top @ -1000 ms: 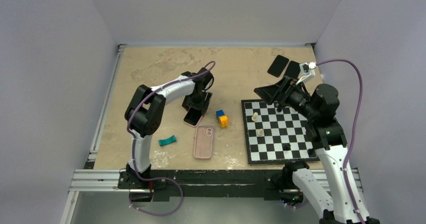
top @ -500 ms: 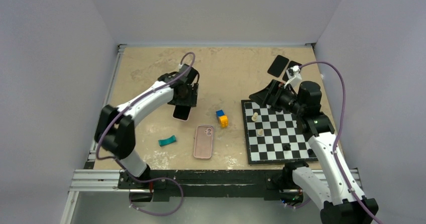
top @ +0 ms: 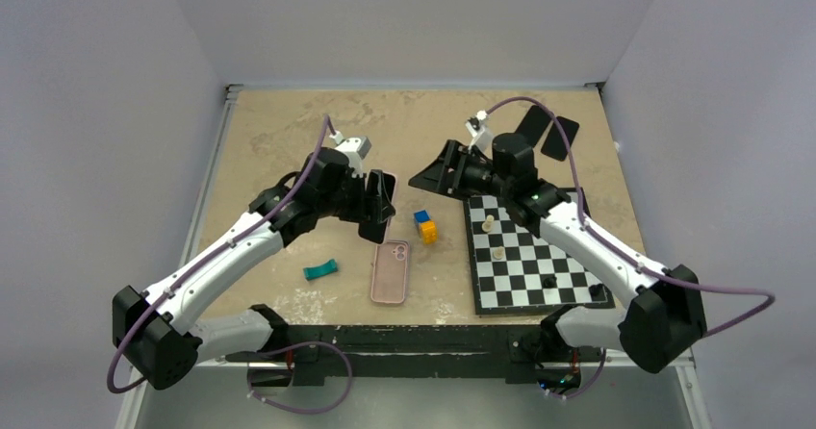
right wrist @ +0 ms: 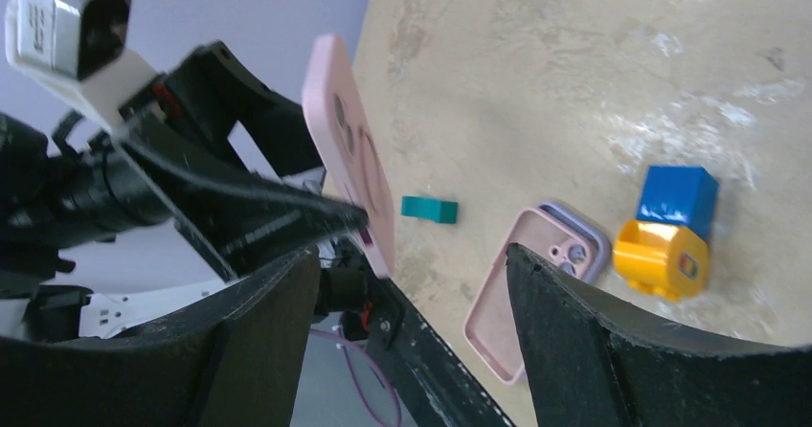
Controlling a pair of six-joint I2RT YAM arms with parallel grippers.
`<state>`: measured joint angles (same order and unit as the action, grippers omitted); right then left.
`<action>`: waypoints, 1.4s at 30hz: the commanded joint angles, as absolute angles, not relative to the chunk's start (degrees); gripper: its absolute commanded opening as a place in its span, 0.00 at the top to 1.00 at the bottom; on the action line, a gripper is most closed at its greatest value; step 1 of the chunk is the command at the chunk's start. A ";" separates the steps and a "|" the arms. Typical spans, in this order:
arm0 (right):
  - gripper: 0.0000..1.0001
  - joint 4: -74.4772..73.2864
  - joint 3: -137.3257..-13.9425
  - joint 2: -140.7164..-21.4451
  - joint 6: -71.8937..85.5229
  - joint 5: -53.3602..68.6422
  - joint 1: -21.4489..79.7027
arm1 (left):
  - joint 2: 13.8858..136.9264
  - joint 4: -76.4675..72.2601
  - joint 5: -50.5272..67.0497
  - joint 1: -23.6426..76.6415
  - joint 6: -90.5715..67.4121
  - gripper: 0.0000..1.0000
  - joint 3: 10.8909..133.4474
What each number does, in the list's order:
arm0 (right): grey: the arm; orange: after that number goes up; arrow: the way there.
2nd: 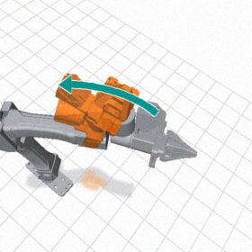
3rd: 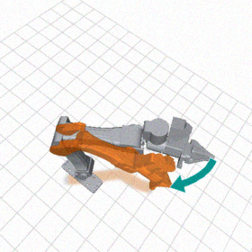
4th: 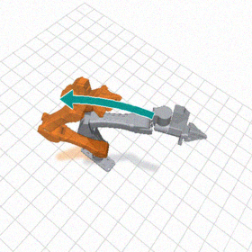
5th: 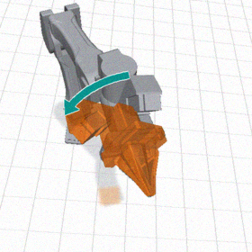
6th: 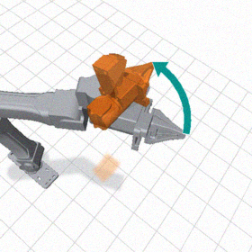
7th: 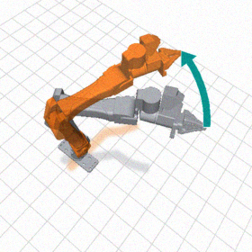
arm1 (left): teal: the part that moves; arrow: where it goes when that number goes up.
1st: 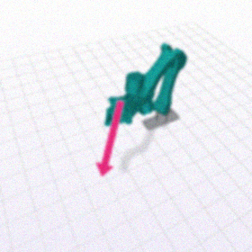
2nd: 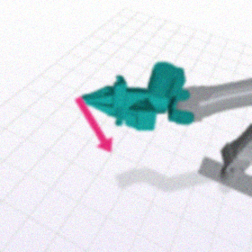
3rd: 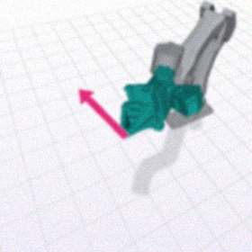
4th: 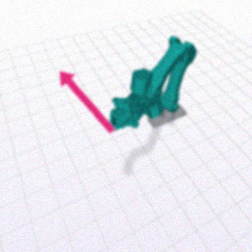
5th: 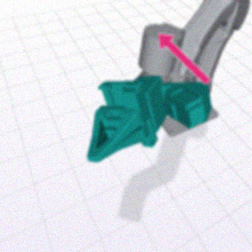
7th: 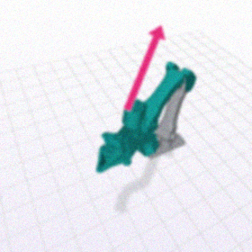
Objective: Take the phone out of the phone case
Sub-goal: Pick up the phone at the center of the board.
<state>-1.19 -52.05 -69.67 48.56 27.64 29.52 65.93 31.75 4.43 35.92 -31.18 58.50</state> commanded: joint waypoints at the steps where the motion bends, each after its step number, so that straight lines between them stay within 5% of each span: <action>1: 0.26 4.76 -57.94 -73.70 51.27 22.96 34.25 | 63.72 26.42 3.90 38.49 -33.48 1.00 58.26; 5: 0.28 4.73 -59.40 -77.09 51.33 20.49 36.73 | 63.33 25.84 1.98 39.18 -33.23 1.00 57.36; 18: 0.58 4.12 -60.73 -81.74 50.90 16.59 40.25 | 62.91 25.57 1.10 40.11 -33.93 1.00 56.62; 33: 0.62 5.41 -61.28 -84.97 51.06 16.84 41.85 | 62.52 27.15 1.37 40.25 -34.07 1.00 58.76; 35: 0.70 5.88 -60.97 -84.91 50.98 16.98 41.92 | 62.64 27.32 1.80 40.26 -34.35 1.00 59.24; 37: 1.00 7.42 -60.44 -84.98 50.65 19.29 41.84 | 62.93 27.62 3.16 40.25 -34.59 1.00 60.06; 38: 1.00 8.81 -60.27 -84.94 50.65 20.34 41.73 | 63.15 28.05 4.16 40.25 -34.86 0.96 60.88; 42: 1.00 8.53 -60.55 -83.17 45.37 25.36 38.68 | 61.28 29.82 6.52 39.83 -35.38 0.29 61.75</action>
<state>5.19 -59.11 -85.10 50.50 19.84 41.21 64.90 32.93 1.63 39.88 -33.43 57.23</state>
